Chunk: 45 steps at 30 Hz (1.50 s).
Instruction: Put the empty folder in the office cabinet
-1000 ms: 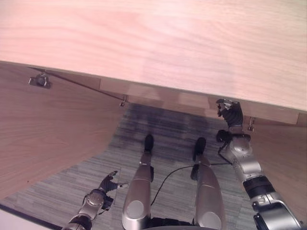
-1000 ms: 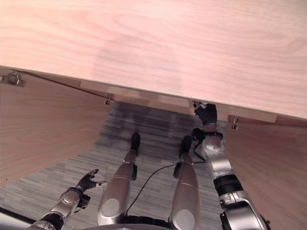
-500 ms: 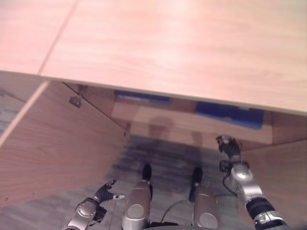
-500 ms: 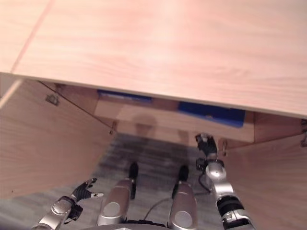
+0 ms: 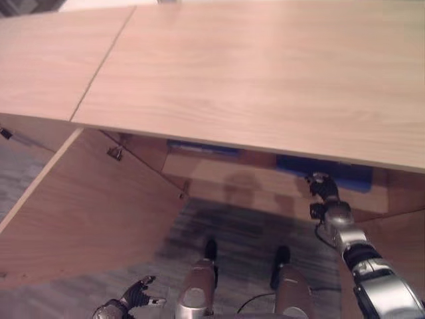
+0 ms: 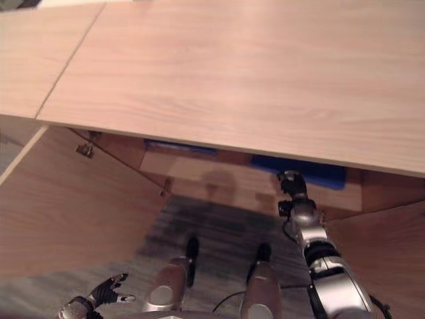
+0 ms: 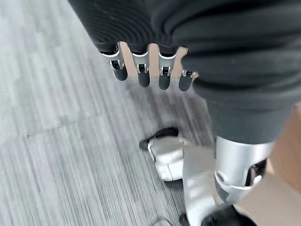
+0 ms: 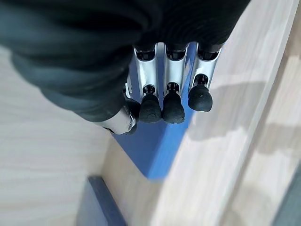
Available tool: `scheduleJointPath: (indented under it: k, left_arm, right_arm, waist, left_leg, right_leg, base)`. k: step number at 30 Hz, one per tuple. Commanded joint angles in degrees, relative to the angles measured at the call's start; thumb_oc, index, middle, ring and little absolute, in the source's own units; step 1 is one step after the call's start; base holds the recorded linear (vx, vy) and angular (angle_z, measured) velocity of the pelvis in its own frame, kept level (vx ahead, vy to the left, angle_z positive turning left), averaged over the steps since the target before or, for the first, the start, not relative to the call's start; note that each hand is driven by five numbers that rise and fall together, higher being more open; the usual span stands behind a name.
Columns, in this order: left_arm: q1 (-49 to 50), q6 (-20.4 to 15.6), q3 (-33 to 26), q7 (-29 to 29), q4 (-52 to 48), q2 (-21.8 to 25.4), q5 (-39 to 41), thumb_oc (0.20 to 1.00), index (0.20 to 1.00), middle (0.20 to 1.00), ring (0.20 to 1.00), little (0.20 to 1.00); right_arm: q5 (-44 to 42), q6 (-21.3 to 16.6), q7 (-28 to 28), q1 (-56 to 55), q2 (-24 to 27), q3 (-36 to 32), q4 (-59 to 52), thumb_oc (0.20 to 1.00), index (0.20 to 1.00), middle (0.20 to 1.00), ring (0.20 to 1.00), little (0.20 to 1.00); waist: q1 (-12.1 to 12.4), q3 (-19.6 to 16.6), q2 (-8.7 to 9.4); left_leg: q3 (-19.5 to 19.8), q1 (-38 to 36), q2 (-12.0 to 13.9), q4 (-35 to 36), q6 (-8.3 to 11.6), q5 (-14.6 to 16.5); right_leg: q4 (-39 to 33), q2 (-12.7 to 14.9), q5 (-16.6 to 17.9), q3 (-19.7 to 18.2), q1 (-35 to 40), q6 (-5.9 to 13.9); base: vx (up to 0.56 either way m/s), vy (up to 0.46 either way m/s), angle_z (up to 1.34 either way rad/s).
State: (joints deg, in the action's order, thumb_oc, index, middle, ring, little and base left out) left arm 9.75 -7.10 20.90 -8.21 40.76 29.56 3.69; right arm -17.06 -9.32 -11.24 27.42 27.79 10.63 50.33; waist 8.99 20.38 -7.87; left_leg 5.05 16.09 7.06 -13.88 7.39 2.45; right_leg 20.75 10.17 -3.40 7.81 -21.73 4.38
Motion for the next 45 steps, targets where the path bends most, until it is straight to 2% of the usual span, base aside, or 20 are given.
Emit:
scheduleJointPath:
  k: [1, 6, 18, 19, 20, 22, 36, 37, 38, 40, 42, 45]
  left_arm:
    - [-0.33, -1.27, 1.36, -0.08, -1.52, 2.68, 2.16, 1.000, 1.000, 1.000, 1.000, 1.000]
    - [-1.25, -1.15, 1.96, 0.32, -2.68, 2.86, 3.32, 1.000, 1.000, 1.000, 1.000, 1.000]
    - [-0.82, -1.32, 3.05, -0.95, -9.28, 7.92, 5.86, 1.000, 1.000, 1.000, 1.000, 1.000]
    - [-1.70, -1.48, 3.32, 0.29, -2.54, 4.45, 3.33, 1.000, 1.000, 1.000, 1.000, 1.000]
    - [-1.83, -1.81, 3.03, 2.09, 1.42, 3.22, 1.43, 1.000, 1.000, 1.000, 1.000, 1.000]
    - [-3.03, -1.89, 3.28, 3.80, 7.54, 1.46, 0.21, 1.000, 1.000, 1.000, 1.000, 1.000]
    - [-4.51, -2.32, 5.31, 4.17, 8.61, 1.21, 0.53, 1.000, 1.000, 1.000, 1.000, 1.000]
    - [-4.25, -3.10, 4.75, 3.71, 13.03, 0.78, 0.99, 1.000, 1.000, 1.000, 1.000, 1.000]
    - [-4.27, -3.12, 4.76, 3.71, 13.06, 0.76, 0.99, 1.000, 1.000, 1.000, 1.000, 1.000]
    - [-10.42, -2.06, 5.90, 3.11, 14.57, -0.34, 0.80, 1.000, 1.000, 1.000, 1.000, 1.000]
    - [-11.26, -2.56, 5.55, 4.24, 14.45, -2.08, 1.57, 1.000, 1.000, 1.000, 1.000, 1.000]
    - [-11.11, -2.71, 5.77, 4.65, 13.82, -1.63, 1.90, 1.000, 1.000, 1.000, 1.000, 1.000]
  right_arm:
    - [-2.54, -1.71, -1.86, -0.04, 1.56, -1.25, -0.21, 0.200, 0.200, 0.200, 0.200, 0.200]
    - [-3.93, -1.79, -2.54, 3.59, 2.44, -1.58, 3.56, 0.200, 0.200, 0.200, 0.200, 0.200]
    - [-6.91, -1.29, -3.03, 9.98, 5.08, -2.56, 12.06, 0.200, 0.200, 0.200, 0.200, 0.200]
    - [-6.92, -1.50, -4.10, 9.78, 3.90, -3.10, 11.65, 0.200, 0.200, 0.200, 0.200, 0.200]
    - [-7.29, -1.46, -4.15, 9.89, 3.93, -3.70, 12.55, 0.200, 0.200, 0.200, 0.200, 0.200]
    - [-8.92, -1.45, -3.91, 11.17, 6.76, -4.35, 15.24, 0.200, 0.200, 0.200, 0.200, 0.200]
    - [-9.61, -0.66, -4.10, 15.24, 12.45, -4.32, 20.15, 0.200, 0.200, 0.200, 0.200, 0.200]
    - [-9.77, -0.78, -3.48, 15.52, 14.07, -4.19, 20.41, 0.200, 0.200, 0.200, 0.200, 0.200]
    - [-9.78, -0.79, -3.47, 15.53, 14.08, -4.18, 20.42, 0.200, 0.200, 0.200, 0.200, 0.200]
    - [-9.04, -1.28, -3.81, 15.73, 13.19, -3.11, 19.77, 0.200, 0.200, 0.200, 0.200, 0.200]
    - [-8.79, -1.54, -4.44, 16.03, 12.37, -3.42, 19.42, 0.200, 0.200, 0.200, 0.200, 0.200]
    - [-8.82, -1.11, -4.40, 18.20, 14.11, -3.07, 20.74, 0.200, 0.200, 0.200, 0.200, 0.200]
  waist:
    - [0.40, -1.19, 0.98]
    - [1.04, 0.41, 0.36]
    - [2.55, 4.07, -2.09]
    - [2.49, 4.52, -1.61]
    - [2.63, 4.70, -1.57]
    - [3.31, 5.72, -2.04]
    - [4.38, 7.73, -4.47]
    - [4.38, 7.66, -4.63]
    - [4.38, 7.66, -4.64]
    - [3.34, 7.65, -3.85]
    - [2.92, 7.31, -3.43]
    - [3.00, 7.41, -3.52]
  left_leg:
    - [4.92, 0.84, 0.92, 3.81, 0.26, -2.43]
    - [5.32, 2.84, -0.10, 2.61, 0.13, -2.14]
    - [6.03, 6.55, -2.30, 0.58, -0.39, -2.02]
    - [6.26, 6.93, -2.42, 0.29, -0.50, -1.97]
    - [6.37, 7.11, -2.56, 0.14, -0.48, -1.88]
    - [6.77, 8.24, -2.98, -0.39, -0.43, -1.98]
    - [7.11, 11.82, -3.48, -0.63, -0.21, -2.90]
    - [7.08, 12.22, -3.47, -0.43, -0.13, -3.18]
    - [7.08, 12.24, -3.48, -0.44, -0.13, -3.18]
    - [6.94, 12.85, -3.20, -0.30, -0.01, -3.34]
    - [6.89, 13.66, -3.13, 0.09, -0.02, -3.53]
    - [6.91, 14.55, -3.16, 0.12, 0.08, -3.76]
  right_leg:
    - [5.21, 3.15, -6.70, 0.48, 4.60, 4.57]
    - [6.24, 3.85, -7.16, 0.54, 3.39, 4.50]
    - [8.04, 4.67, -7.39, 0.80, 0.53, 4.53]
    - [8.25, 4.59, -7.43, 0.79, 0.29, 4.51]
    - [8.33, 4.72, -7.51, 0.80, 0.20, 4.49]
    - [8.95, 4.99, -7.83, 0.92, -0.40, 4.39]
    - [10.75, 5.94, -8.35, 1.51, -4.17, 4.47]
    - [11.04, 5.97, -8.44, 1.42, -4.94, 4.41]
    - [11.05, 5.97, -8.44, 1.41, -4.97, 4.41]
    - [11.36, 5.72, -8.53, 1.11, -6.19, 4.25]
    - [11.80, 5.55, -8.63, 0.95, -7.45, 4.07]
    - [12.21, 5.73, -8.73, 0.99, -8.31, 4.04]
  base:
    - [-0.01, 0.008, 0.13]
    - [-0.02, 0.000, 0.07]
    - [-0.02, 0.001, 0.07]
    - [-0.01, -0.023, 0.03]
    - [-0.01, -0.037, 0.01]
    - [-0.02, -0.045, 0.09]
    - [-0.01, -0.010, 0.05]
    - [0.00, 0.003, 0.04]
    - [0.02, 0.038, 0.02]
    - [0.00, 0.000, 0.00]
    - [0.01, -0.010, -0.02]
    - [0.00, -0.025, -0.05]
